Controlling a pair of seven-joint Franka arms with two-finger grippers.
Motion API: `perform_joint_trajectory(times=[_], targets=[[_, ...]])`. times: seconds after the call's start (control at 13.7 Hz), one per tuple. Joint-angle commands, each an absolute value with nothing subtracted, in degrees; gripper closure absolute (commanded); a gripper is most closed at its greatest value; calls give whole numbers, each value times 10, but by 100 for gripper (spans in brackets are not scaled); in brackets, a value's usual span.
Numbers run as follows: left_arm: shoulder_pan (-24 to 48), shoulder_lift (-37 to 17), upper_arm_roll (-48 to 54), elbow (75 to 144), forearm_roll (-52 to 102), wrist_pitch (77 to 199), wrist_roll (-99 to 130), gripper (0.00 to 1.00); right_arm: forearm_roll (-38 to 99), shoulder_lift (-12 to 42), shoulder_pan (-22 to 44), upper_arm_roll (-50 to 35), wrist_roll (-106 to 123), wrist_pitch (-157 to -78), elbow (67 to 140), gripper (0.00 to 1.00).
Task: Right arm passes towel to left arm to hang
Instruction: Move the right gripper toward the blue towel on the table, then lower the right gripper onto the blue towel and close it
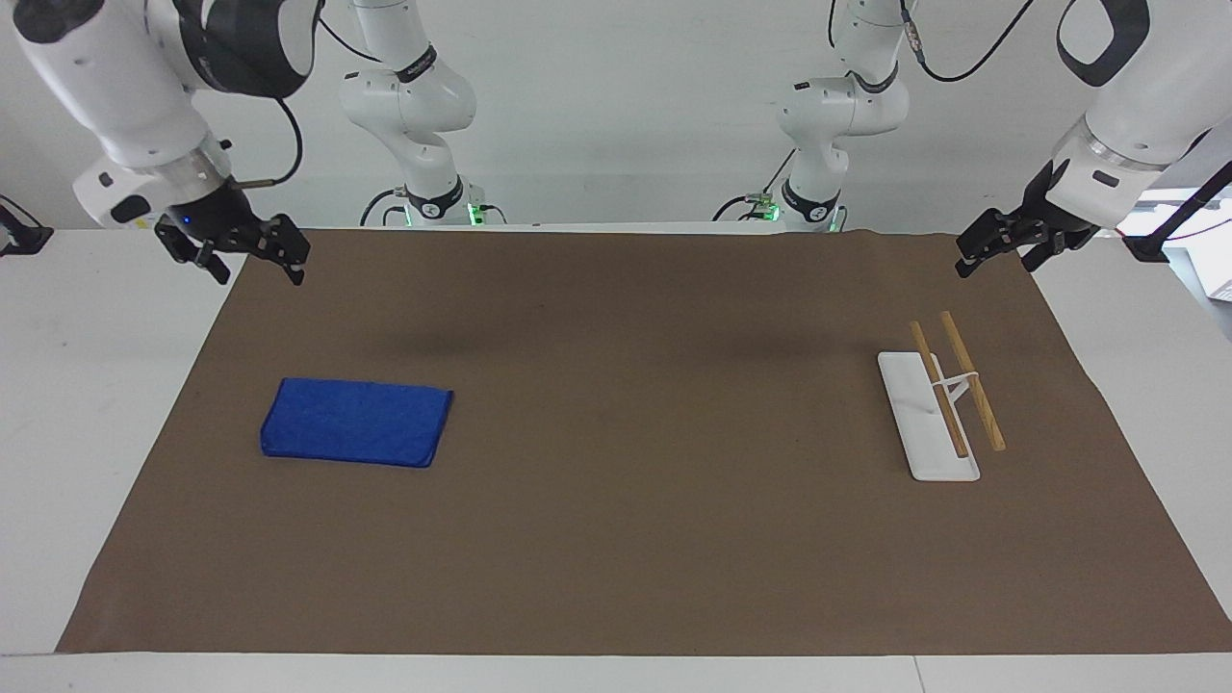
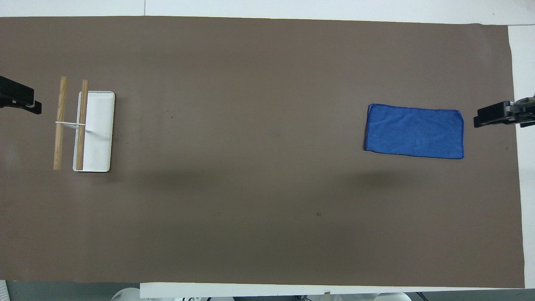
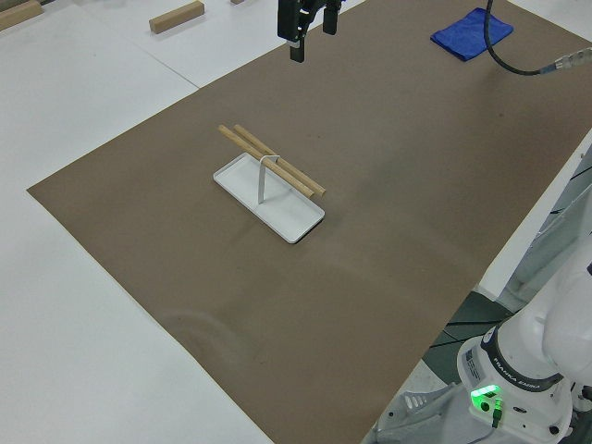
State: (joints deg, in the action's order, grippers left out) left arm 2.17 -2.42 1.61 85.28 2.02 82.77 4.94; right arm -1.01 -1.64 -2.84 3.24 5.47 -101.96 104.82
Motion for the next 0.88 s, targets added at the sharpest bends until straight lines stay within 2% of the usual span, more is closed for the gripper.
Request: perform_joint_trajectory(times=[0.0,0.22,0.44,0.66,0.8], targets=[[17,-9,18,868,19,824,40,0,-2,4,-28,31,46,-1130,1138,0],[17,-10,18,868,19,824,40,0,0,46,-27,31,49,-1235,1200,0],[17,-10,18,868,19,824,40,0,15,89,-25,30,52,-1283,1215,11],[17,-9,18,868,19,824,41,0,15,123,-25,30,77,-1297,1218,24],[17,-9,18,868,19,824,41,0,16,132,-27,31,90,-1319,1222,31]])
